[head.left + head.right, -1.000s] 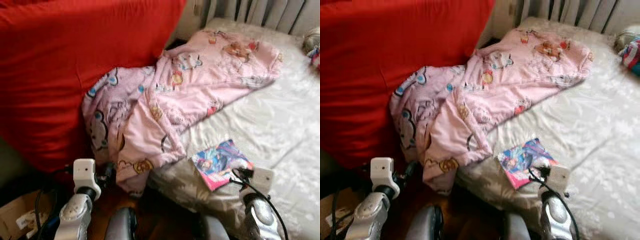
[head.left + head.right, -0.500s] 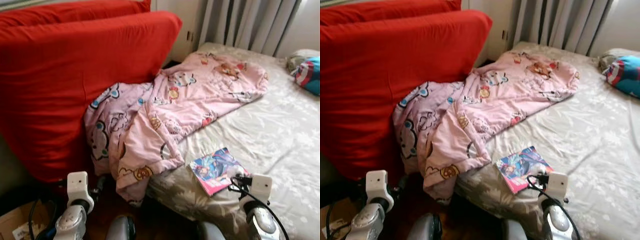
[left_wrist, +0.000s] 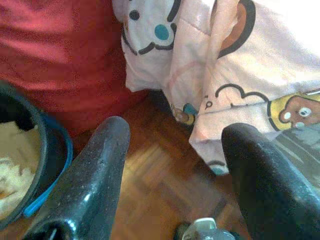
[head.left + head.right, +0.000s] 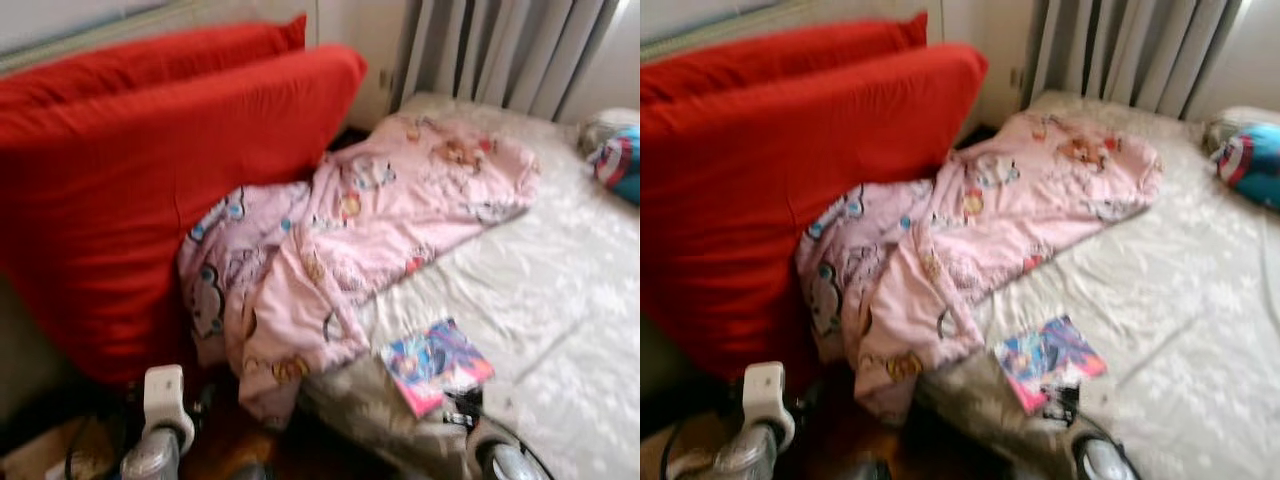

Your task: Clean up the room

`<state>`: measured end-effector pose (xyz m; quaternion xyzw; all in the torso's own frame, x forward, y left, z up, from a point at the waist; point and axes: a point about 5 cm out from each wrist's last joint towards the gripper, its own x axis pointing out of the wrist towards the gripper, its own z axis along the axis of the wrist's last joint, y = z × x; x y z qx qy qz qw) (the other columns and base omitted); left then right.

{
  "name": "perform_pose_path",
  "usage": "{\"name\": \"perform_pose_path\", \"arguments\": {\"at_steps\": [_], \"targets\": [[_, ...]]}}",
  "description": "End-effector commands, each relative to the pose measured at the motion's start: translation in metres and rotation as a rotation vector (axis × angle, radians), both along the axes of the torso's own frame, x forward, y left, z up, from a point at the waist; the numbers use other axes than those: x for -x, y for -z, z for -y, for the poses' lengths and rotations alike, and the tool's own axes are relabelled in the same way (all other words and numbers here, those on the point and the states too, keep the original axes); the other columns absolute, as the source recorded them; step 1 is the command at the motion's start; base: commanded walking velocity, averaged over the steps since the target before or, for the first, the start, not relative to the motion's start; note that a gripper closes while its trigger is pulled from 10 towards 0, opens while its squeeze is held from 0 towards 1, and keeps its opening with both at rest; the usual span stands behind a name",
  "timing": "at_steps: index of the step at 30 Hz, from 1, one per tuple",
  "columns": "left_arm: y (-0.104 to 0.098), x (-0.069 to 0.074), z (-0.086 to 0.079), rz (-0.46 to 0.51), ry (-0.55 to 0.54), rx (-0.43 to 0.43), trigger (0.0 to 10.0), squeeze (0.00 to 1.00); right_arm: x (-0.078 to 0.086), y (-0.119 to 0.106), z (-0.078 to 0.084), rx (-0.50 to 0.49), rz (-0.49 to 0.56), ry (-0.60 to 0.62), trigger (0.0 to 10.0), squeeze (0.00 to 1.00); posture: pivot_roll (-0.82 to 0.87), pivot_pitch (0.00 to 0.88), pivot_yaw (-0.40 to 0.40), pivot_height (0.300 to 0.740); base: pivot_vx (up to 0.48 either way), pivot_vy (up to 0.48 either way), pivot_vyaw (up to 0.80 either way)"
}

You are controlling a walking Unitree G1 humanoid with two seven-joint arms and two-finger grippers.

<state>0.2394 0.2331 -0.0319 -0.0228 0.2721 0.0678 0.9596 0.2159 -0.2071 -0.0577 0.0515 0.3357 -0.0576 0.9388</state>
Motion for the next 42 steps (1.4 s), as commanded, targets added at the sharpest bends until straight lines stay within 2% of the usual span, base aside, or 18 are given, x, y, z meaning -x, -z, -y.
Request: {"name": "perform_pose_path", "arguments": {"at_steps": [1, 30, 31, 32, 33, 34, 37, 40, 42], "targets": [[0.010, 0.009, 0.001, -0.067, -0.016, 0.010, 10.0, 0.00, 0.007, 0.005, 0.000, 0.017, -0.052, -0.016, 10.0, 0.00, 0.01, 0.000, -0.043, 0.740, 0.000, 0.000, 0.00], [0.012, 0.011, 0.002, -0.086, -0.028, 0.015, 10.0, 0.00, 0.010, 0.007, 0.001, 0.021, -0.070, -0.016, 10.0, 0.00, 0.02, 0.000, -0.045, 0.740, 0.000, 0.000, 0.00], [0.031, 0.043, -0.005, -0.218, -0.035, 0.007, 10.0, 0.00, 0.028, 0.019, 0.000, 0.014, -0.160, -0.022, 10.0, 0.00, -0.01, 0.000, -0.030, 0.740, 0.000, 0.000, 0.00], [0.044, 0.068, -0.010, -0.321, -0.026, -0.007, 10.0, 0.00, 0.042, 0.026, -0.001, 0.012, -0.228, -0.023, 10.0, 0.00, -0.01, 0.000, -0.031, 0.740, 0.000, 0.000, 0.00], [0.051, 0.085, -0.013, -0.389, -0.018, -0.016, 10.0, 0.00, 0.051, 0.031, -0.001, 0.012, -0.272, -0.024, 10.0, 0.00, -0.01, 0.000, -0.031, 0.740, 0.000, 0.000, 0.00], [0.054, 0.094, -0.014, -0.425, 0.003, -0.034, 10.0, 0.00, 0.055, 0.033, 0.000, 0.018, -0.286, -0.021, 10.0, 0.00, 0.00, 0.000, -0.032, 0.740, 0.000, 0.000, 0.00], [0.053, 0.093, -0.013, -0.401, 0.028, -0.056, 10.0, 0.00, 0.049, 0.028, 0.004, 0.023, -0.226, 0.018, 10.0, 0.00, 0.00, 0.000, -0.033, 0.740, 0.000, 0.000, 0.00], [0.047, 0.072, -0.004, -0.326, 0.019, -0.037, 10.0, 0.00, 0.039, 0.021, 0.012, 0.033, -0.145, 0.050, 10.0, 0.00, 0.00, 0.000, -0.035, 0.740, 0.000, 0.000, 0.00], [0.045, 0.065, 0.001, -0.317, 0.033, -0.043, 10.0, 0.00, 0.037, 0.019, 0.015, 0.036, -0.132, 0.048, 10.0, 0.00, -0.01, 0.000, -0.033, 0.740, 0.000, 0.000, 0.00]]}}
